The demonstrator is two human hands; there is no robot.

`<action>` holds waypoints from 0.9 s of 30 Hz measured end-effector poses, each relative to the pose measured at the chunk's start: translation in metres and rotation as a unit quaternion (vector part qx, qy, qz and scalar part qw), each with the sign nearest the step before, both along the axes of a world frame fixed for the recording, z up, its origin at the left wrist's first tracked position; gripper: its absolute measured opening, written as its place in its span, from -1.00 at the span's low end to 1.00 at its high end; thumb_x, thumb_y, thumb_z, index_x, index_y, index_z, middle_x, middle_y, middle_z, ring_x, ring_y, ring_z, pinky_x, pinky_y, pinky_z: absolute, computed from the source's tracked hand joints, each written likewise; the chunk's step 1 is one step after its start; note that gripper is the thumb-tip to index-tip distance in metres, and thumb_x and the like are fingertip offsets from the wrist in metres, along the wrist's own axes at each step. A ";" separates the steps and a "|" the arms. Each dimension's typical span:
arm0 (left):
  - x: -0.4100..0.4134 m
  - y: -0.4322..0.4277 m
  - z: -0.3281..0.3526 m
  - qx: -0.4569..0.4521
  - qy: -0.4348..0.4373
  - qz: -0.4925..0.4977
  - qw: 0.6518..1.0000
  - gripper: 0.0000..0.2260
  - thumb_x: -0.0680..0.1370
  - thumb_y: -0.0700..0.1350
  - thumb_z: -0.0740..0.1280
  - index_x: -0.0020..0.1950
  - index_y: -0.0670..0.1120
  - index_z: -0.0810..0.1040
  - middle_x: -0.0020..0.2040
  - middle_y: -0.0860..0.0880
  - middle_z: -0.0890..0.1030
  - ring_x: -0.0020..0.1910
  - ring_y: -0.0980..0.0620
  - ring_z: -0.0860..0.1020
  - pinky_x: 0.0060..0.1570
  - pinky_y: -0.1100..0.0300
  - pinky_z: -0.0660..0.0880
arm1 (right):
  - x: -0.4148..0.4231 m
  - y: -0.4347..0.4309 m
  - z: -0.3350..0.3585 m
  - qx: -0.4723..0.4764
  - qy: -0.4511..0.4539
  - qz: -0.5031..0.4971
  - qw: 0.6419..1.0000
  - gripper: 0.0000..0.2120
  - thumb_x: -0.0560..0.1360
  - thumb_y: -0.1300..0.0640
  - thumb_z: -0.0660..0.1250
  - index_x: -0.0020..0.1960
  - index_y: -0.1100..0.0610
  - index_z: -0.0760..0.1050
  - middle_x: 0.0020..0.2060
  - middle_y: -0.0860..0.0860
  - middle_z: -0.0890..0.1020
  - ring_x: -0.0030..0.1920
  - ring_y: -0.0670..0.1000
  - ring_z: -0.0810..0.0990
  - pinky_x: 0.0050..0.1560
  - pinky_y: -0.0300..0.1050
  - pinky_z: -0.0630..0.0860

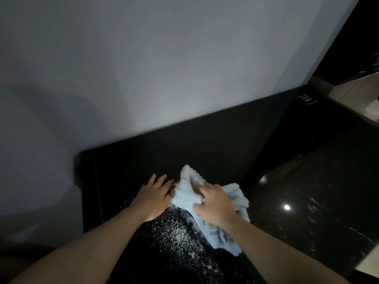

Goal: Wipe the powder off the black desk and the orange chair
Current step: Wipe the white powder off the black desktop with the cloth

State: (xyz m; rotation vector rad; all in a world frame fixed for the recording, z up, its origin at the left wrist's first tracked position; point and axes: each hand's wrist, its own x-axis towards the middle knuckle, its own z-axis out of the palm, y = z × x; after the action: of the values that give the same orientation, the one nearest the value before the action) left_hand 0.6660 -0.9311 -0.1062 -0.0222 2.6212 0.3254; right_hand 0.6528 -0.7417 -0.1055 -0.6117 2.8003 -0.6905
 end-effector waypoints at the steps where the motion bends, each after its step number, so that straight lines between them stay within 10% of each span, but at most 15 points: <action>1: 0.003 0.000 0.000 0.001 0.013 0.002 1.000 -0.52 0.66 0.02 -0.05 0.56 0.05 -0.09 0.57 0.03 -0.16 0.54 -0.06 -0.24 0.51 -0.05 -0.06 | -0.006 -0.001 0.005 -0.038 -0.015 -0.030 0.999 -0.61 0.45 0.15 0.25 0.28 0.04 0.46 0.00 -0.06 0.52 -0.02 -0.03 0.50 -0.07 -0.23 0.45; 7: 0.022 -0.027 0.012 0.039 0.023 0.065 0.997 -0.53 0.67 -0.02 -0.04 0.57 0.01 -0.09 0.57 0.01 -0.15 0.54 0.01 -0.19 0.48 0.12 -0.05 | -0.046 0.019 0.010 0.158 -0.059 -0.225 0.960 -0.46 0.51 -0.02 0.20 0.46 -0.05 0.16 0.47 0.01 0.18 0.38 0.22 0.23 0.29 0.19 0.30; 13: 0.030 -0.059 0.014 -0.006 0.015 0.078 0.997 -0.51 0.67 0.00 -0.05 0.57 -0.01 -0.12 0.57 -0.02 -0.14 0.55 -0.02 -0.18 0.51 0.09 -0.07 | -0.003 -0.030 -0.006 0.131 0.012 -0.046 0.990 -0.50 0.48 -0.04 0.24 0.41 -0.06 0.27 0.30 -0.07 0.40 0.29 0.06 0.35 0.25 0.04 0.39; 16: 0.028 -0.071 0.011 -0.032 0.027 0.092 0.995 -0.49 0.66 0.04 -0.03 0.57 0.02 -0.13 0.58 -0.03 -0.13 0.55 -0.07 -0.17 0.51 0.01 -0.03 | -0.017 -0.022 0.004 0.027 -0.001 -0.110 0.994 -0.58 0.46 0.06 0.24 0.32 0.02 0.41 0.06 0.00 0.54 0.06 0.06 0.51 0.04 0.02 0.54; 23: 0.017 -0.092 0.006 0.000 -0.059 0.181 0.982 -0.43 0.63 0.15 -0.01 0.57 -0.02 -0.11 0.57 -0.04 -0.16 0.54 -0.14 -0.17 0.50 -0.08 -0.05 | -0.058 -0.008 0.012 0.144 -0.101 -0.281 0.944 -0.43 0.53 -0.08 0.14 0.49 -0.07 0.04 0.52 0.05 0.01 0.44 0.28 0.09 0.32 0.24 0.20; 27: 0.010 -0.098 0.010 0.030 -0.110 0.170 0.979 -0.42 0.63 0.16 0.01 0.57 -0.03 -0.08 0.56 -0.03 -0.21 0.53 -0.14 -0.25 0.50 -0.06 -0.10 | -0.054 -0.036 -0.001 0.186 -0.057 -0.257 0.947 -0.47 0.54 -0.09 0.15 0.48 -0.07 0.13 0.52 0.08 0.06 0.41 0.26 0.17 0.33 0.22 0.20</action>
State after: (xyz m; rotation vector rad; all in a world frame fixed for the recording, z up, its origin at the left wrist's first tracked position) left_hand 0.6764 -1.0287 -0.0963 -0.4638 2.3788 0.4895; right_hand 0.5984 -0.7782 -0.1068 0.2282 2.8755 -0.2369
